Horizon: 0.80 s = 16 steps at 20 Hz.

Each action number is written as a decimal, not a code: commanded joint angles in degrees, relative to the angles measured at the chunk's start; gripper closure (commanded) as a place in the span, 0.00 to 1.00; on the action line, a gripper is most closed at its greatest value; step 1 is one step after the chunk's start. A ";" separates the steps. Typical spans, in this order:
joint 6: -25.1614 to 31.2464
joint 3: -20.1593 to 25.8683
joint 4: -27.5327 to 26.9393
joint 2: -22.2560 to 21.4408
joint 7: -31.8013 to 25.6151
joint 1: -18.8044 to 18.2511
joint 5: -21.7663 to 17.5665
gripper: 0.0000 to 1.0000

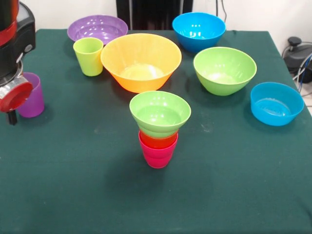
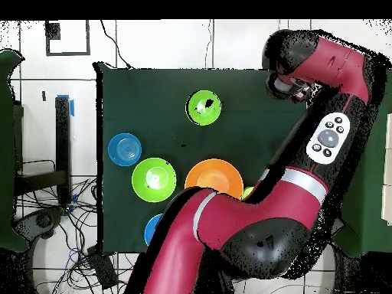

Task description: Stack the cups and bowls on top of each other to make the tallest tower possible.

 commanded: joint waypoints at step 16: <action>7.74 11.19 12.08 -4.19 -9.05 4.37 -5.05 0.00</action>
